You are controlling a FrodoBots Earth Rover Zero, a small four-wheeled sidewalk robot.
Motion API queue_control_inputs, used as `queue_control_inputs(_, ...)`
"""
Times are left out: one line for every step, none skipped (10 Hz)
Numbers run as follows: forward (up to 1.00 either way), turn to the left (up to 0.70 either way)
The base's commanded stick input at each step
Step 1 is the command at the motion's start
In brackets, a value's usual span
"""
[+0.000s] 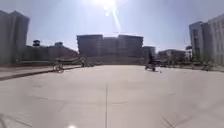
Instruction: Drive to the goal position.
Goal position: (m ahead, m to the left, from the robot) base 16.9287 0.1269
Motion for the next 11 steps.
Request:
queue_control_inputs(1.0, 0.0)
queue_control_inputs(1.0, 0.0)
queue_control_inputs(1.0, 0.0)
queue_control_inputs(1.0, 0.0)
queue_control_inputs(1.0, 0.0)
queue_control_inputs(1.0, 0.0)
queue_control_inputs(1.0, 0.0)
queue_control_inputs(1.0, 0.0)
queue_control_inputs(1.0, 0.18)
queue_control_inputs(1.0, 0.21)
queue_control_inputs(1.0, 0.0)
